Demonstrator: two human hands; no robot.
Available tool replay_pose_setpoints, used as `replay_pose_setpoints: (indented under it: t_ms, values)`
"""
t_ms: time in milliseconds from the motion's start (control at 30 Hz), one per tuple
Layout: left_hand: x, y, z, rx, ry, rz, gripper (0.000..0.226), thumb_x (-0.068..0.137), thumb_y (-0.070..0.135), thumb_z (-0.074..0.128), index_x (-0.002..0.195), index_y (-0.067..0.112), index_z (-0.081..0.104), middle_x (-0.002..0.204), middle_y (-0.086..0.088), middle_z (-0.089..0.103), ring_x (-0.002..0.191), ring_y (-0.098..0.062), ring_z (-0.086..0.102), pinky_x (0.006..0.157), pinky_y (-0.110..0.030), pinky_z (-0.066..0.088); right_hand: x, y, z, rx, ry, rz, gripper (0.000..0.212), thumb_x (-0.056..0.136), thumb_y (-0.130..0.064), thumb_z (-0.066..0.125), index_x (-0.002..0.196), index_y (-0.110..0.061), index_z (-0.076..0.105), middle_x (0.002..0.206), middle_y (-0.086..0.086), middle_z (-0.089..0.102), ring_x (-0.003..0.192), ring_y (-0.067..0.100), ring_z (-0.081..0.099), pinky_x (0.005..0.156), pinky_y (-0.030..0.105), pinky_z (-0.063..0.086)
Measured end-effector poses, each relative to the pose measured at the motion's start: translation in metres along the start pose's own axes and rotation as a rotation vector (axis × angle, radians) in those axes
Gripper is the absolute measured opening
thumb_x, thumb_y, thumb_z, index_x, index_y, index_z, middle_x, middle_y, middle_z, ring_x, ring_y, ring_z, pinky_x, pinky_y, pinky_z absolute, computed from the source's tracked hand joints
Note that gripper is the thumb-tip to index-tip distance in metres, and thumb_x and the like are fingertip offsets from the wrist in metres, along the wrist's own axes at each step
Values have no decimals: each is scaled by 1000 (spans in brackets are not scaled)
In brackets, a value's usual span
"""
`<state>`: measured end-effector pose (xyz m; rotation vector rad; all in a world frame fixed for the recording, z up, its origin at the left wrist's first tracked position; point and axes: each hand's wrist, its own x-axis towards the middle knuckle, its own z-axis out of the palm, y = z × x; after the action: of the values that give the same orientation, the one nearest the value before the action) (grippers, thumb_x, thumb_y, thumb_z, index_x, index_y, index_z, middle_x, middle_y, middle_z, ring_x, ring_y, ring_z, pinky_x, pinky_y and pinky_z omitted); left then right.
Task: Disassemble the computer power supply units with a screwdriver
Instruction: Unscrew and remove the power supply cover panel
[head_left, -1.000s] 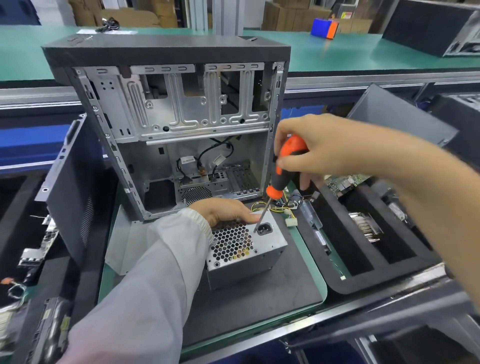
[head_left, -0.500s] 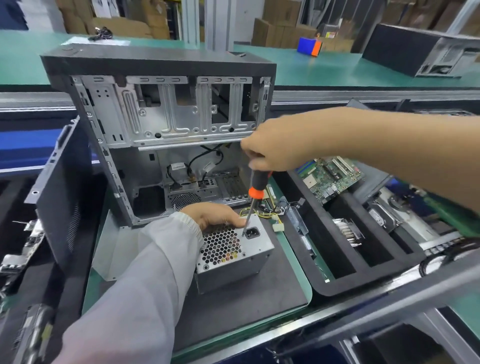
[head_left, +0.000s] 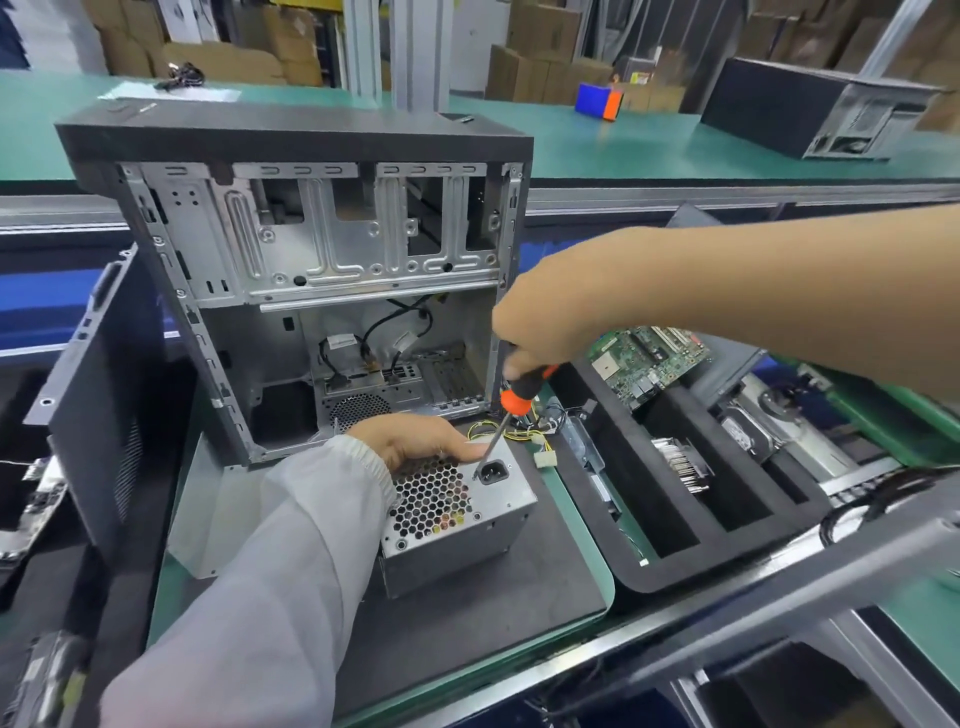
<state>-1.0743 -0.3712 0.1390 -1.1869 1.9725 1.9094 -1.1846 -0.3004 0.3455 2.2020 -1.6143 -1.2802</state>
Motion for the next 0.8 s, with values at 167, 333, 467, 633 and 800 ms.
replay_pose_setpoints:
  t_ms: [167,333,467,633,800]
  values:
    - [2,-2,-3,29,2,-9,54,85,44,60,115,0,66,127,-17,63,109,-26,57,111,-42,36,-8,-6,5,-220,-41,-1,31,90,-29,61,115,-11,56,115,13,61,73,21,65,55,29,48]
    - [4,-3,-5,61,12,-12,48,91,41,58,119,3,66,130,-10,62,126,-27,52,116,-44,26,-10,-18,6,-354,-3,-102,32,102,-33,38,119,-11,53,99,3,55,76,23,47,60,32,36]
    - [3,-1,-3,84,19,-23,39,82,47,60,102,15,70,136,-8,57,129,-25,46,117,-43,22,-9,-23,6,-366,85,-78,26,99,-17,46,122,-11,55,85,2,51,60,17,43,46,27,32]
    - [6,-3,-4,90,44,-26,28,90,44,59,100,19,69,144,-7,50,131,-22,41,116,-38,21,-11,-31,6,-413,249,-147,37,93,-13,48,130,-6,48,67,1,38,52,16,37,43,27,27]
    - [7,-4,-4,85,41,-27,35,92,44,58,107,14,68,142,-9,51,133,-25,42,117,-41,22,-12,-33,11,-395,100,-146,25,98,-19,45,119,-15,59,89,1,55,77,22,50,52,29,32]
